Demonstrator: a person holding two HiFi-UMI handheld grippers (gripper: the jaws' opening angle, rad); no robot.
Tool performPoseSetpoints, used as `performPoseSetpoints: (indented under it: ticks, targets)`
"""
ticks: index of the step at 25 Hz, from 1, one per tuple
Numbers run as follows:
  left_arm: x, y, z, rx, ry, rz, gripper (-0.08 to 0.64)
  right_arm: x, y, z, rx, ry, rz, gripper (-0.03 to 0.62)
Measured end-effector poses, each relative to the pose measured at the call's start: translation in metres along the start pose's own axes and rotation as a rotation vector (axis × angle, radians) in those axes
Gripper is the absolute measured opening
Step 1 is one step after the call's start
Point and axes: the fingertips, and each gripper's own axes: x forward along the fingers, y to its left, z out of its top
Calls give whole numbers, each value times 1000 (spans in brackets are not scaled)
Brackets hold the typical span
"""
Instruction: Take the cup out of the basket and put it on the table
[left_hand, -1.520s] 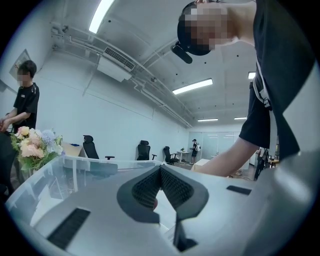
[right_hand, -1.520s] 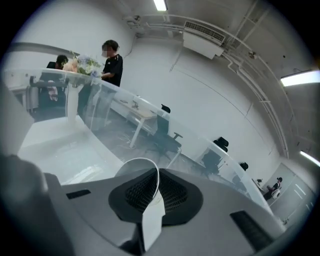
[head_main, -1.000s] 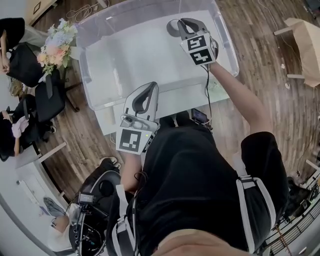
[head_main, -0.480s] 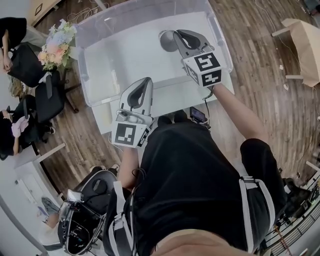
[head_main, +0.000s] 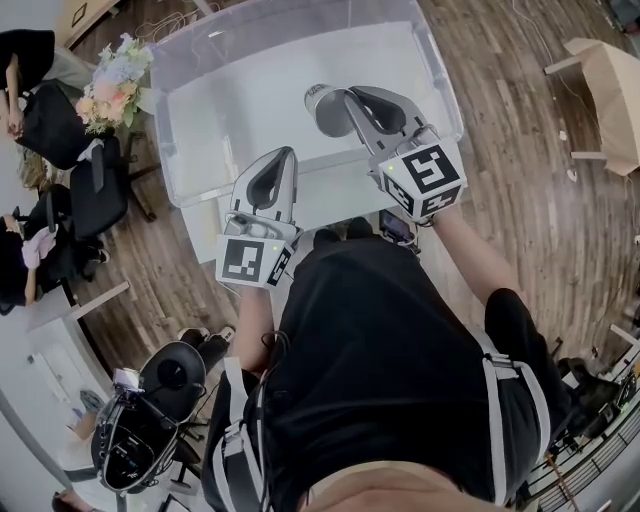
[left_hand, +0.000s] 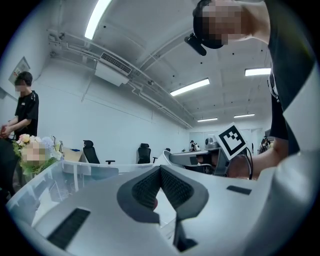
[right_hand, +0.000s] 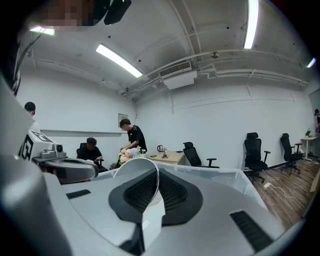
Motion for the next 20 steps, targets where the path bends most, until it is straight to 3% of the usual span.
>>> performPoseSetpoints:
  ticks: [9, 20]
  targets:
    - [-2, 4, -5, -12, -2, 29, 18, -23, 27, -17, 99, -2, 32, 31]
    - [-2, -13, -8, -15, -4, 86, 17, -37, 31, -25, 79, -35, 103, 31]
